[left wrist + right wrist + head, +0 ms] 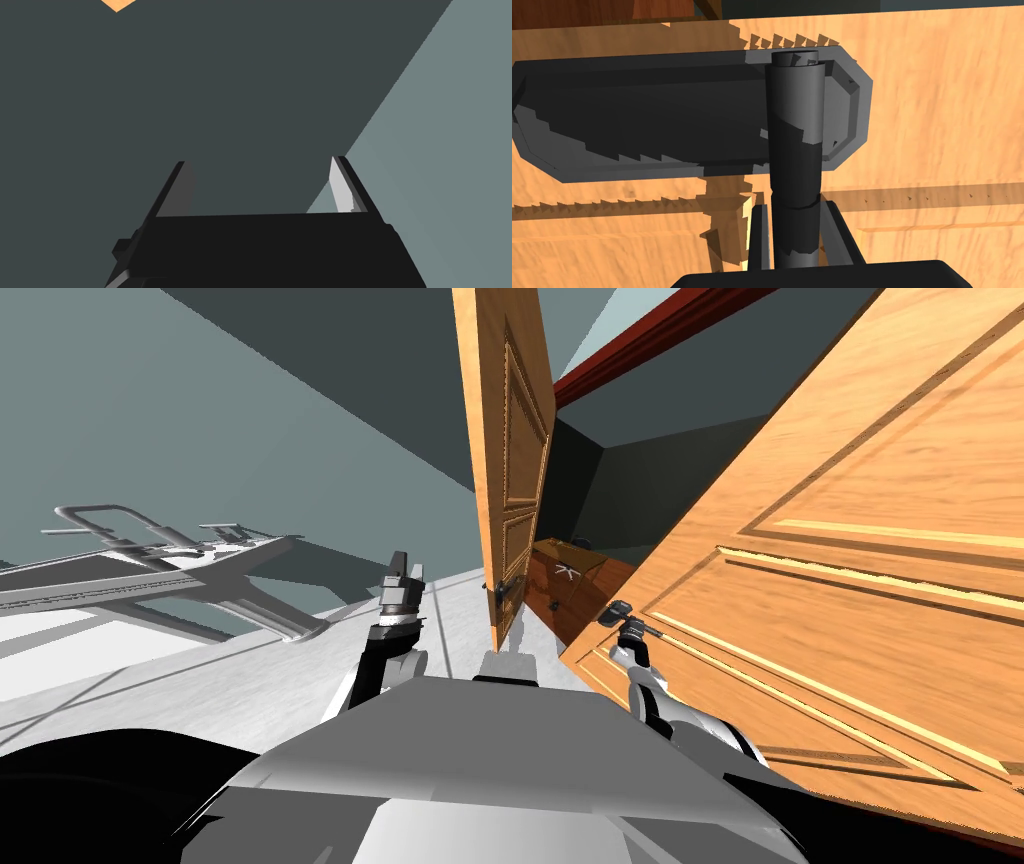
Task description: Pull the door open
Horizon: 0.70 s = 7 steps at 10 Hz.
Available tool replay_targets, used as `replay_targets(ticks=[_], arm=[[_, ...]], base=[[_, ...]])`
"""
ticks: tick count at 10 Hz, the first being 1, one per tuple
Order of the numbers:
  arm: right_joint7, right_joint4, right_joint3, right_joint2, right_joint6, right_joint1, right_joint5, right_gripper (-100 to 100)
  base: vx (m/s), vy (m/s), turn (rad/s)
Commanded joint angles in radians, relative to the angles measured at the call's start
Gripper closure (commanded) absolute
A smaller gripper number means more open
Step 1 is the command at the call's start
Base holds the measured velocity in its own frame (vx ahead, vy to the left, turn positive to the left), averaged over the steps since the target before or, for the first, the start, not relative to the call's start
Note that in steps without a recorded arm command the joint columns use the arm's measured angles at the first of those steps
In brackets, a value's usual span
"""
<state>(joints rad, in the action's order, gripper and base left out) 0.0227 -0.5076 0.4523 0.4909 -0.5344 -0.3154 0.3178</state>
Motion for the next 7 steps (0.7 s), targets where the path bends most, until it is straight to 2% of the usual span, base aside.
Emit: replay_targets(ticks=[1,3,5,7], arm=[[0.017,0.022,-0.025,-0.002,-0.008,-0.010,-0.012,100],[0.033,0.011,-0.054,-0.011,-0.005,-0.018,-0.026,100],[0.033,0.011,-0.054,-0.011,-0.005,-0.018,-0.026,100],[0.050,-0.002,-0.085,-0.021,-0.002,-0.025,-0.041,100]], base=[[-0.238,-0.012,0.070],[-0.218,0.006,0.068],[-0.115,0.004,0.010],[-0.200,0.011,0.040]])
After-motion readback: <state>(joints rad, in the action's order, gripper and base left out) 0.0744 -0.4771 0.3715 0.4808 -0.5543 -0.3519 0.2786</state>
